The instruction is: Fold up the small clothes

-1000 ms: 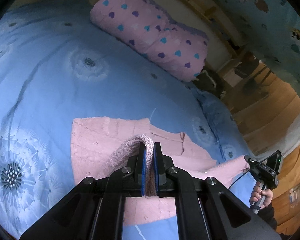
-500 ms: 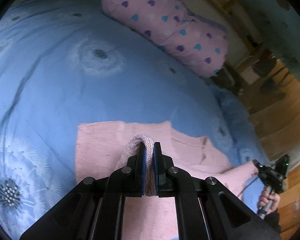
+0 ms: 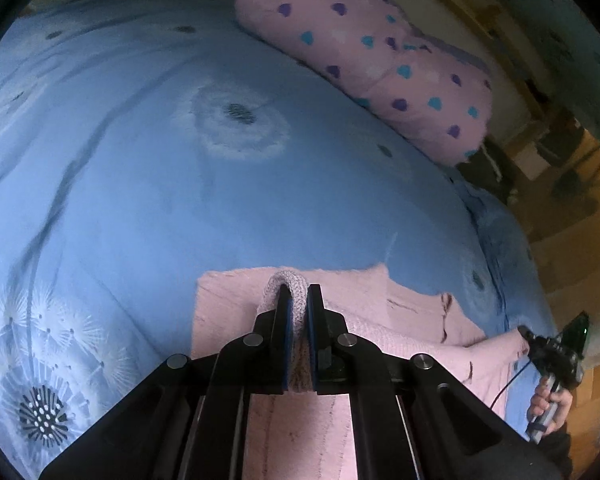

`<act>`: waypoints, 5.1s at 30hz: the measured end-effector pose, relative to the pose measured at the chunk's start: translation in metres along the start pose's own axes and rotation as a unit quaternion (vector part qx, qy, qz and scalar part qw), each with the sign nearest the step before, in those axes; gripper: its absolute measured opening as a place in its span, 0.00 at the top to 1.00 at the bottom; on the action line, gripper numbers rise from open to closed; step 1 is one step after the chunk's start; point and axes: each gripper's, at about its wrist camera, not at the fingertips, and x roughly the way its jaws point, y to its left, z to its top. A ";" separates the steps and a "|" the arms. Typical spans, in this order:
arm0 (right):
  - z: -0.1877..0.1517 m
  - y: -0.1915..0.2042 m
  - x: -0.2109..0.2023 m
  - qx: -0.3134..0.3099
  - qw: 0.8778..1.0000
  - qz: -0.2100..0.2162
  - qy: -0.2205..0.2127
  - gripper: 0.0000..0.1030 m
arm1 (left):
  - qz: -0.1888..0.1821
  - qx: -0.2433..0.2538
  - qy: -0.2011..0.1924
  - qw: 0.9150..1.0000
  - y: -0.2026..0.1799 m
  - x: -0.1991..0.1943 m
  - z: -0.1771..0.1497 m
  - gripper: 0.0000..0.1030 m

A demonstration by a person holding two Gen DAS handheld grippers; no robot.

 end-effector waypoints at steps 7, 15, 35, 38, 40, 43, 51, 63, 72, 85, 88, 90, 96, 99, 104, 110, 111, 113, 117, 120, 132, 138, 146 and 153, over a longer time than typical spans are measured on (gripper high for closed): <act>0.010 -0.005 0.030 0.015 0.996 -0.082 -0.031 0.91 | -0.007 -0.076 -0.030 0.997 0.029 0.016 0.027 1.00; -0.006 -0.035 0.015 0.075 0.995 -0.063 -0.031 0.36 | 0.007 -0.091 -0.043 0.995 0.045 0.006 0.028 0.96; -0.087 0.003 0.005 -0.055 0.994 -0.022 0.095 0.96 | 0.086 0.078 -0.023 0.993 -0.002 -0.033 -0.049 0.92; -0.089 -0.010 -0.002 -0.023 0.994 -0.068 0.081 0.90 | 0.092 0.093 -0.015 0.991 -0.002 -0.034 -0.056 0.92; -0.092 -0.015 0.001 -0.010 0.986 -0.133 0.096 0.47 | 0.077 0.068 -0.014 0.995 0.004 -0.038 -0.060 0.89; -0.099 -0.023 -0.007 0.043 0.991 -0.094 0.085 0.19 | 0.050 0.020 -0.027 0.998 0.016 -0.045 -0.064 0.54; -0.127 -0.039 -0.022 0.118 0.989 -0.057 0.069 0.08 | -0.009 -0.152 -0.018 0.988 0.064 -0.054 -0.090 0.48; -0.149 -0.012 -0.006 0.032 0.998 -0.038 0.040 0.11 | -0.088 -0.207 0.041 0.974 0.072 -0.029 -0.106 0.44; -0.143 -0.012 0.009 0.029 0.998 -0.031 0.045 0.66 | -0.105 -0.159 0.111 0.975 0.054 0.002 -0.102 0.90; -0.142 0.018 -0.052 -0.054 0.997 -0.007 0.057 0.80 | -0.123 -0.156 0.071 0.977 0.048 -0.055 -0.128 1.00; -0.146 0.026 -0.064 -0.063 0.996 -0.016 0.067 0.79 | -0.100 -0.132 0.073 0.984 0.043 -0.066 -0.142 1.00; -0.150 0.021 -0.061 -0.049 0.994 -0.045 0.082 0.76 | -0.071 -0.107 0.084 0.988 0.035 -0.058 -0.144 1.00; -0.170 0.023 -0.026 -0.099 0.951 -0.273 0.107 0.05 | -0.007 -0.091 0.082 0.992 0.030 -0.047 -0.147 1.00; -0.177 0.054 -0.027 -0.155 0.925 -0.339 0.076 0.05 | 0.020 -0.072 0.071 0.995 0.018 -0.046 -0.148 1.00; -0.185 0.121 -0.039 -0.196 0.931 -0.307 0.024 0.05 | 0.045 -0.060 0.047 0.996 0.010 -0.049 -0.155 1.00; -0.187 0.206 -0.007 -0.234 0.947 -0.215 0.049 0.05 | 0.032 -0.074 0.041 0.996 0.019 -0.054 -0.159 1.00; -0.187 0.222 0.004 -0.232 0.953 -0.182 0.069 0.05 | 0.029 -0.078 0.041 0.996 0.022 -0.055 -0.161 1.00; -0.188 0.247 0.024 -0.226 0.960 -0.137 0.094 0.05 | 0.009 -0.098 0.044 0.994 0.031 -0.055 -0.163 1.00; -0.203 0.304 0.068 -0.245 0.955 -0.087 0.140 0.05 | -0.056 -0.194 0.055 0.978 0.060 -0.053 -0.167 0.99; -0.223 0.337 0.087 -0.278 0.945 -0.079 0.154 0.05 | -0.095 -0.261 0.061 0.959 0.076 -0.051 -0.173 0.99; -0.271 0.397 0.141 -0.347 0.900 -0.091 0.249 0.16 | -0.084 -0.264 0.065 0.959 0.078 -0.052 -0.181 0.99; -0.280 0.412 0.161 -0.338 0.884 -0.118 0.299 0.16 | -0.079 -0.259 0.070 0.960 0.071 -0.051 -0.176 0.97; -0.299 0.429 0.195 -0.364 0.852 -0.166 0.337 0.17 | -0.082 -0.277 0.069 0.955 0.070 -0.052 -0.176 0.97; -0.302 0.413 0.223 -0.350 0.836 -0.214 0.365 0.23 | -0.085 -0.296 0.075 0.949 0.069 -0.051 -0.179 0.97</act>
